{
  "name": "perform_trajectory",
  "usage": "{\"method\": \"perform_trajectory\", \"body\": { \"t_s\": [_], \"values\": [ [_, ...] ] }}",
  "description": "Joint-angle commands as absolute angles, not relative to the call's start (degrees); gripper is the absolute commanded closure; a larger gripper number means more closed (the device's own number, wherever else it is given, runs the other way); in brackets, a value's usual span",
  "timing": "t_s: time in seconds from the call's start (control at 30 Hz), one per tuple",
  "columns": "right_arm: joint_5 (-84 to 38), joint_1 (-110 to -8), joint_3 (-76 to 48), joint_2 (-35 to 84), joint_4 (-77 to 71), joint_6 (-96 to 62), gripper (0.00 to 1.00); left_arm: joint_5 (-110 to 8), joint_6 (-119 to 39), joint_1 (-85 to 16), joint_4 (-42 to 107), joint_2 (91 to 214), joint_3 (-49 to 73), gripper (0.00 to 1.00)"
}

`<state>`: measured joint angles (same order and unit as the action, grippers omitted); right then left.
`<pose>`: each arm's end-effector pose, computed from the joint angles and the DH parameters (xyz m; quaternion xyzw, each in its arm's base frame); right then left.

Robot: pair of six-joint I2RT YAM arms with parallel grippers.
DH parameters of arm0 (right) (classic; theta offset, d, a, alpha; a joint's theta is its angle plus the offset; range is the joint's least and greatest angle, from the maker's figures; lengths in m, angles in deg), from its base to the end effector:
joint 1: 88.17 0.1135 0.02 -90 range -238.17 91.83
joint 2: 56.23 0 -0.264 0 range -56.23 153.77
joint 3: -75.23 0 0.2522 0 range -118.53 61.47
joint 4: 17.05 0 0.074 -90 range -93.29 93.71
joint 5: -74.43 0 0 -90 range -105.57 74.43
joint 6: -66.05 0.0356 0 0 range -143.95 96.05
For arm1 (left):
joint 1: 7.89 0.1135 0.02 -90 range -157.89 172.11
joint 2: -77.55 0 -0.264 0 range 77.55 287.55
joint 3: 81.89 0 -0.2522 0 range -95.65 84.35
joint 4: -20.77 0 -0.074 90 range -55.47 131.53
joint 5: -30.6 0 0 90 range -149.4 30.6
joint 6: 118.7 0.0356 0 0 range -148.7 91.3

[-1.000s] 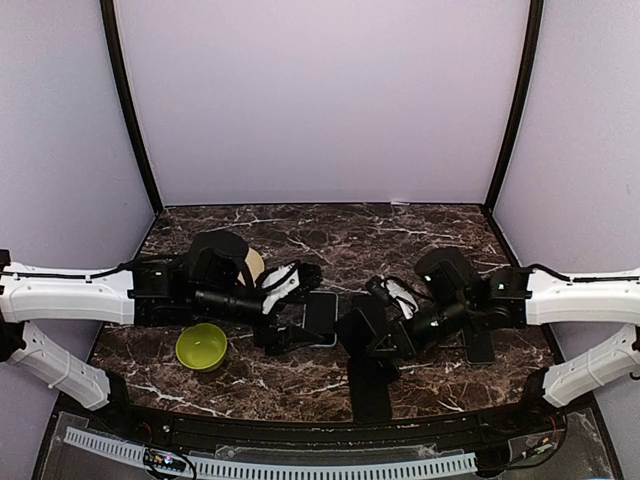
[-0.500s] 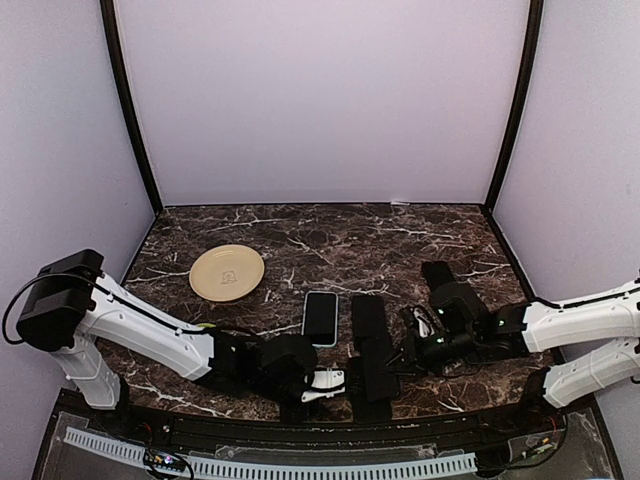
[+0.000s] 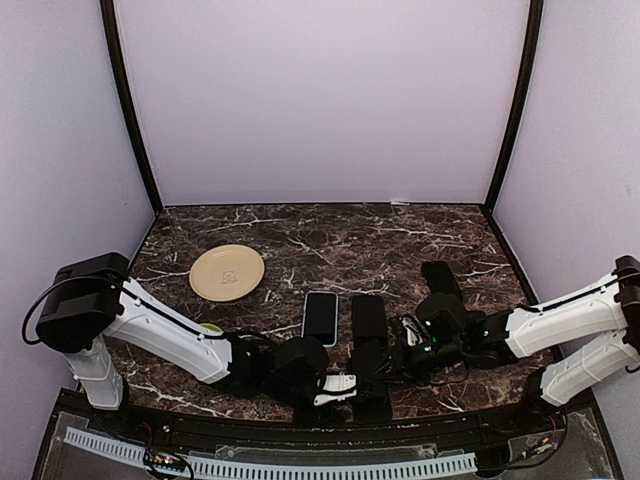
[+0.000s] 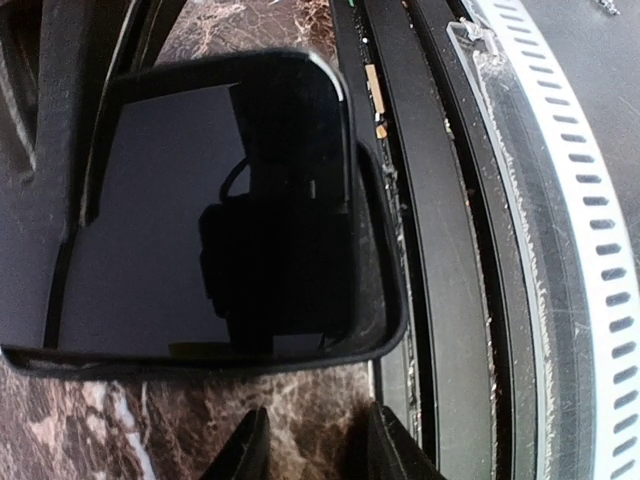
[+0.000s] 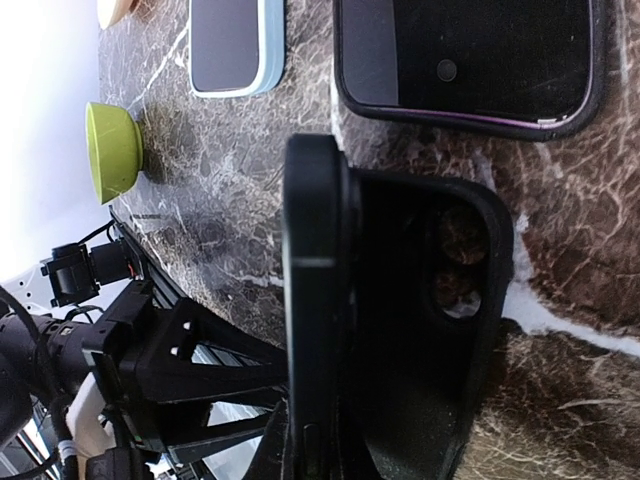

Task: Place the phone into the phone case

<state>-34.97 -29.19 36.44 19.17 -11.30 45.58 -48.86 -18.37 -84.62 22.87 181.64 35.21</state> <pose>0.1112 0.2078 0.1461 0.0151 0.9042 0.4255 0.0341 0.0748 -0.3455 0.1287 0.6560 0.6377 -0.2867 0.2841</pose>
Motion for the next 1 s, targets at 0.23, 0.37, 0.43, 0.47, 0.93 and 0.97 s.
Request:
{"method": "perform_trajectory", "body": {
  "t_s": [0.23,0.37,0.43,0.47,0.93,0.97],
  "values": [
    [-35.7,-27.1,35.4,16.0,-3.7,42.7,1.00,-47.0,-16.7,-84.8,22.6,183.8,32.7,0.66],
    [-36.2,-27.0,37.0,17.7,-8.1,44.7,1.00,-46.9,-16.6,-84.7,22.8,184.2,32.5,0.67],
    [-35.4,-26.8,36.7,18.3,-8.2,44.8,1.00,-46.6,-16.5,-84.8,23.0,184.4,32.2,0.67],
    [-35.0,-26.8,36.7,18.5,-8.9,45.3,1.00,-46.5,-16.4,-84.7,23.0,184.6,32.1,0.67],
    [-28.1,-25.6,29.6,22.5,7.9,39.9,0.56,-46.9,-15.4,-84.2,23.9,185.2,31.6,0.67],
    [-26.5,-25.5,28.1,22.1,11.9,38.5,0.53,-47.0,-15.3,-84.1,23.8,184.9,31.8,0.67]
  ]
}}
